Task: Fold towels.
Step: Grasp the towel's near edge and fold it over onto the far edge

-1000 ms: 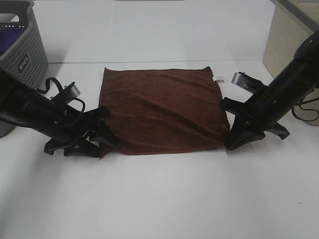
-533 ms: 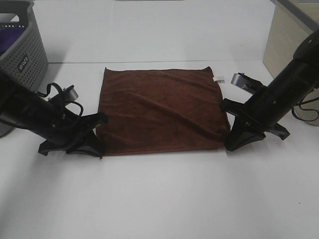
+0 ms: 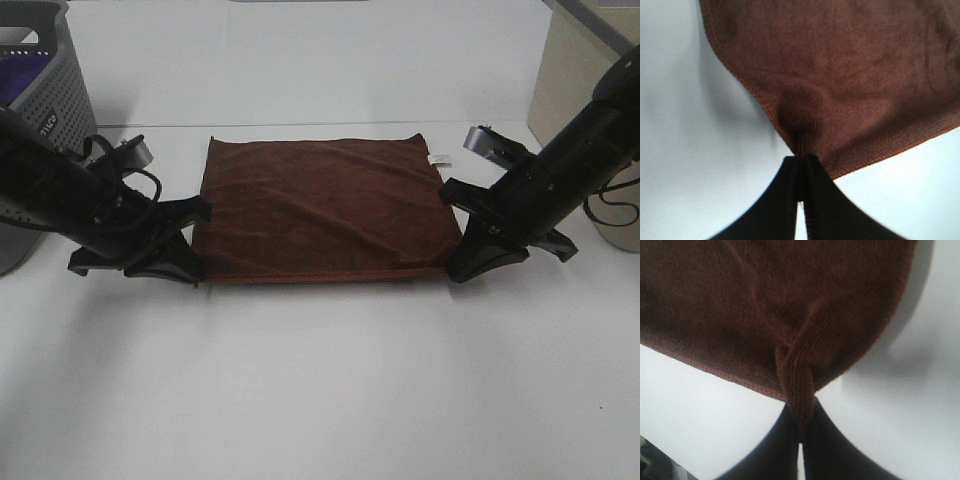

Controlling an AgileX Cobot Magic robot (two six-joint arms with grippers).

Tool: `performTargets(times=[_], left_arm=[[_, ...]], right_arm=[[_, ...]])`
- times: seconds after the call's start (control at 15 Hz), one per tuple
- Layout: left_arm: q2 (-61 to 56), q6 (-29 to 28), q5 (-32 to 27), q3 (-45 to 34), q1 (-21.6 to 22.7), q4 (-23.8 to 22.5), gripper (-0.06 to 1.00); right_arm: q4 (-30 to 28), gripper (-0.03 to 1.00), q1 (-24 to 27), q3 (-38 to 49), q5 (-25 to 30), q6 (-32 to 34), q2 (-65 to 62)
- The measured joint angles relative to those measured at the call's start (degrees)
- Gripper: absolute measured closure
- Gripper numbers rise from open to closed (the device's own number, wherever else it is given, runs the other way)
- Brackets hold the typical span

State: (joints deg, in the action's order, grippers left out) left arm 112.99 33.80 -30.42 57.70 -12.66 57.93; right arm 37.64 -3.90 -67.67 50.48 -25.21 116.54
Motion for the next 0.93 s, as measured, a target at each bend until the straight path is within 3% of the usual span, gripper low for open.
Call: performTargets(times=[0.33,0.6,0.93], left_arm=[[-0.4,-11.6,-0.4,10.5,0.0,-13.5,0.93],[-0.4,-16.4,2.4,16.8,0.0,-20.4,0.93],[0.5,-17.3,12.8,17.9,-0.2,-22.6,0.93]], right_arm=[[0.2,0.95,0.0,-10.0,0.6,0.0,0.1],[0.6,0.95,-0.1,-19.6,1.2,0.2,2.7],[1.8,0.95,-0.5,-32.5,2.6,0.6,9.7]])
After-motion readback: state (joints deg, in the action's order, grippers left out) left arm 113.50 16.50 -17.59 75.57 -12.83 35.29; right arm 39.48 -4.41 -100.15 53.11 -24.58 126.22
